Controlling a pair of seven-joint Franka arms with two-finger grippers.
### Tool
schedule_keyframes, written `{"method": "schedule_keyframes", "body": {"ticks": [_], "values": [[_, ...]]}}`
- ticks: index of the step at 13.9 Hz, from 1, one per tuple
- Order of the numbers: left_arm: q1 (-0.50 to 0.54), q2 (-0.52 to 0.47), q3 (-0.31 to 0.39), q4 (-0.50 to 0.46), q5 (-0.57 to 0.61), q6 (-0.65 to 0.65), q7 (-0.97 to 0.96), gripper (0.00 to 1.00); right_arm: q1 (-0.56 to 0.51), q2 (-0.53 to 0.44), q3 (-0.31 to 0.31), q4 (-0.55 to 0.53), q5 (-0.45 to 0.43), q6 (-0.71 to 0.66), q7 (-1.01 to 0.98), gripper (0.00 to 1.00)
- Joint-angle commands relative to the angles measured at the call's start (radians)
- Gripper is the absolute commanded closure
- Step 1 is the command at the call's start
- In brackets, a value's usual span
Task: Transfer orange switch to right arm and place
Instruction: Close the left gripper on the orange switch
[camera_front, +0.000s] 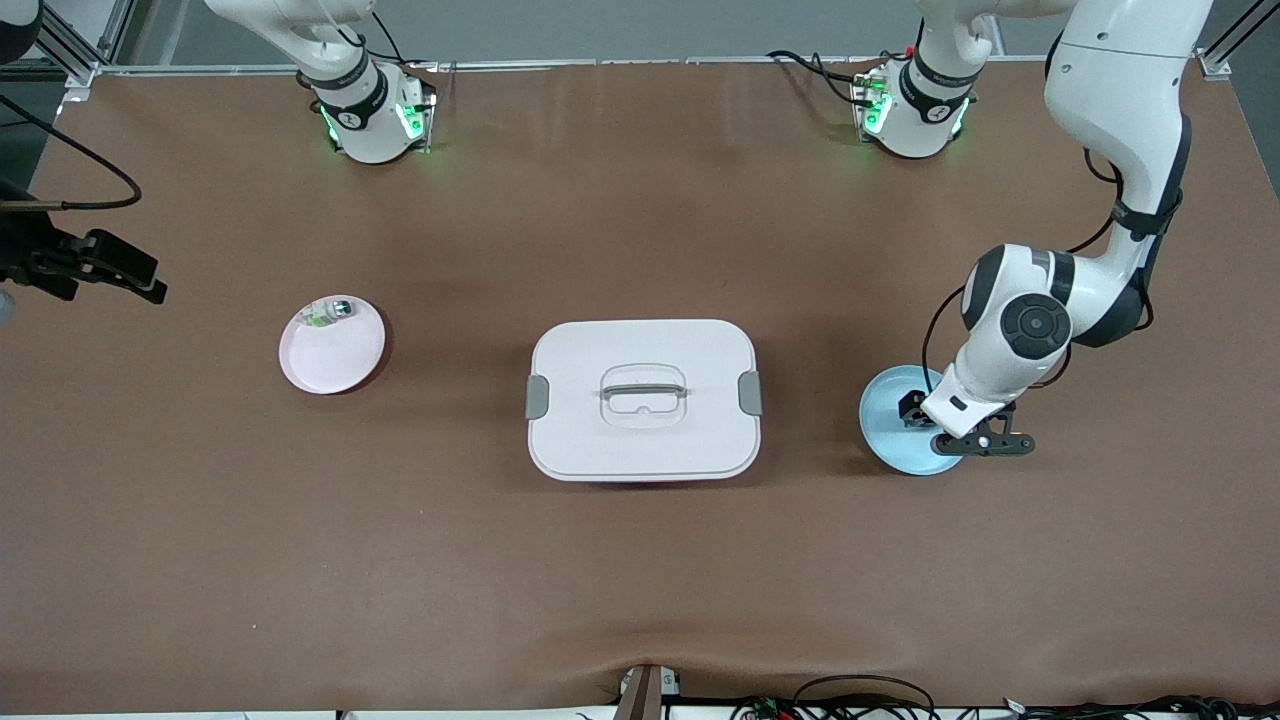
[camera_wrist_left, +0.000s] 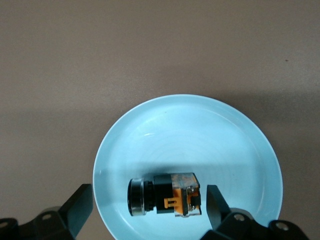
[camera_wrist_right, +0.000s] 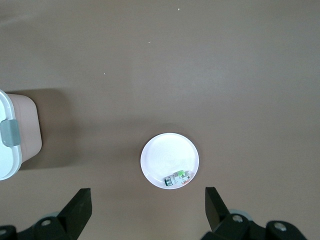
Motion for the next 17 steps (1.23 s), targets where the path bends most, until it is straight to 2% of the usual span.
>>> {"method": "schedule_keyframes", "body": {"ticks": [1,17], "values": [[0.0,0.016,-0.008,0.02,0.008,0.001,-0.022,0.0,-0.006,-0.027,0.001,-0.027,0.004,0.008,0.007,0.0],[0.003,0.08,-0.025,0.008,0.003,-0.002,-0.102,0.0,-0.007,-0.025,0.001,-0.027,0.004,0.014,0.007,0.0]]}}
